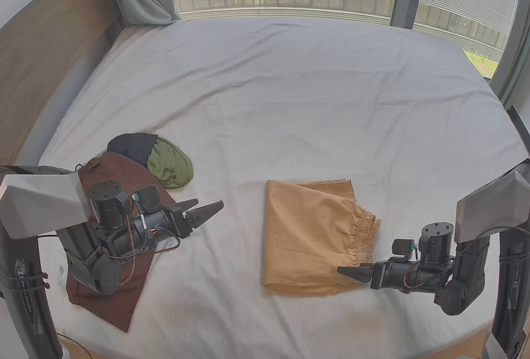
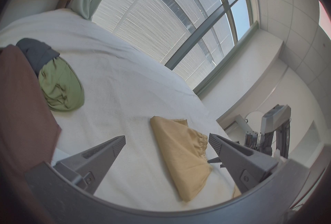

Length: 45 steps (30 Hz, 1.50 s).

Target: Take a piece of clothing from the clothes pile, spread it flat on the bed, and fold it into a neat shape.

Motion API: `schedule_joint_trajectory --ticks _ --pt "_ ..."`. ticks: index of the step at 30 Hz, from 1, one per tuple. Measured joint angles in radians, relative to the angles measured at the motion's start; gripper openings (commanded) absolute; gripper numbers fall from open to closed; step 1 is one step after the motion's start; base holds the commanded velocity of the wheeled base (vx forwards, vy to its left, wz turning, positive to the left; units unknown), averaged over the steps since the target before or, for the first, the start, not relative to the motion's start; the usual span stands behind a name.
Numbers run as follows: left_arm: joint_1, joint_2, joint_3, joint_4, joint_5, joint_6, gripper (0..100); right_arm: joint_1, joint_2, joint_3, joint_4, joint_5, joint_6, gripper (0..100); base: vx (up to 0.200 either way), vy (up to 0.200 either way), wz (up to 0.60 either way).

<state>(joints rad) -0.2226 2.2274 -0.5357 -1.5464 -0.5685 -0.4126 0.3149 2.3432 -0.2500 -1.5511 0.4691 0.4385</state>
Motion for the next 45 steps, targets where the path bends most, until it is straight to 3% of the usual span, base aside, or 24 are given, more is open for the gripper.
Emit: schedule_joint_trajectory --ticks 9,19,23,27,33,39,45 --pt "0.047 -0.028 0.080 0.000 -0.049 0.234 100 -0.001 0.030 -0.006 -0.002 -0.001 -0.002 100 0.000 0.000 0.00" --pt "0.084 -0.053 0.191 0.000 -0.167 0.531 100 -0.001 0.011 0.010 0.008 -0.001 -0.011 100 0.000 0.000 0.00" --pt "0.096 -0.076 0.239 0.001 -0.251 0.554 100 -0.031 -0.037 0.044 0.015 0.002 -0.068 100 0.000 0.000 0.00" --pt "0.099 -0.098 0.262 0.001 -0.259 0.559 100 -0.081 -0.061 0.068 0.015 0.004 -0.154 100 0.000 0.000 0.00" --pt "0.103 -0.114 0.270 0.002 -0.259 0.564 100 -0.121 -0.018 0.065 0.010 0.004 -0.191 100 0.000 0.000 0.00" --pt "0.105 -0.119 0.266 0.002 -0.257 0.564 100 -0.124 0.033 0.036 0.009 0.004 -0.180 100 0.000 0.000 0.00" --pt "0.106 -0.120 0.268 0.002 -0.257 0.566 100 -0.086 0.064 -0.003 0.005 0.004 -0.090 100 0.000 0.000 0.00"
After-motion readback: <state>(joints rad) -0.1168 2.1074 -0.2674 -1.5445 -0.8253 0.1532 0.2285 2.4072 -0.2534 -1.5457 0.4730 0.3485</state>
